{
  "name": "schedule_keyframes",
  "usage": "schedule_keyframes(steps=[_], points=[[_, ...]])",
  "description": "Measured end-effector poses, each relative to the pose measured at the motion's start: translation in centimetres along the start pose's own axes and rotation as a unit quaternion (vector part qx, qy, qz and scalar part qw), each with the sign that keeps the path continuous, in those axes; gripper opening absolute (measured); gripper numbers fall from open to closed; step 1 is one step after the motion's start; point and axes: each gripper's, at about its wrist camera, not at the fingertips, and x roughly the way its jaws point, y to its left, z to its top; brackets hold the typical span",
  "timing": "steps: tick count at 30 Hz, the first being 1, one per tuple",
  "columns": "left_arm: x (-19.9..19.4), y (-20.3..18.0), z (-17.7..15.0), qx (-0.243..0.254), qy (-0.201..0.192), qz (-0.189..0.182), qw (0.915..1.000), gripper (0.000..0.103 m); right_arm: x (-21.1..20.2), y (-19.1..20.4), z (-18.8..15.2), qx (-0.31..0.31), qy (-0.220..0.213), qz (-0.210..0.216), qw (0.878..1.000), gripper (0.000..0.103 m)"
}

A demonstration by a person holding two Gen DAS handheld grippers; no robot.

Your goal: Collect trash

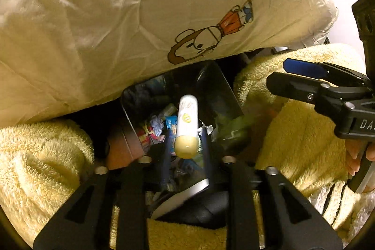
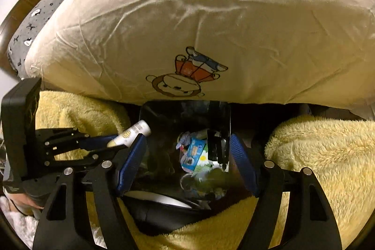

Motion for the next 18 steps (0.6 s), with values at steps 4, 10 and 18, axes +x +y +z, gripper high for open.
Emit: schedule_keyframes(steps=[4, 10, 18], points=[[-1.1, 0.4, 0.2, -0.008, -0.011, 0.012, 0.9998, 0.056, -0.5, -0.2, 0.5, -0.001, -0.005, -0.005, 1.000, 0.075], [-3.2, 0.3, 0.3, -0.006, -0.038, 0.041, 0.9985, 0.078, -1.0, -0.2, 1.0, -0.002, -0.021, -0.038, 0.999, 0.089], [-9.2, 0.5, 2.2, -0.005, -0.114, 0.079, 0.9903, 0.095, -5.3, -0.2, 2.7, -0.007, -0.085, -0.089, 0.992, 0.099]])
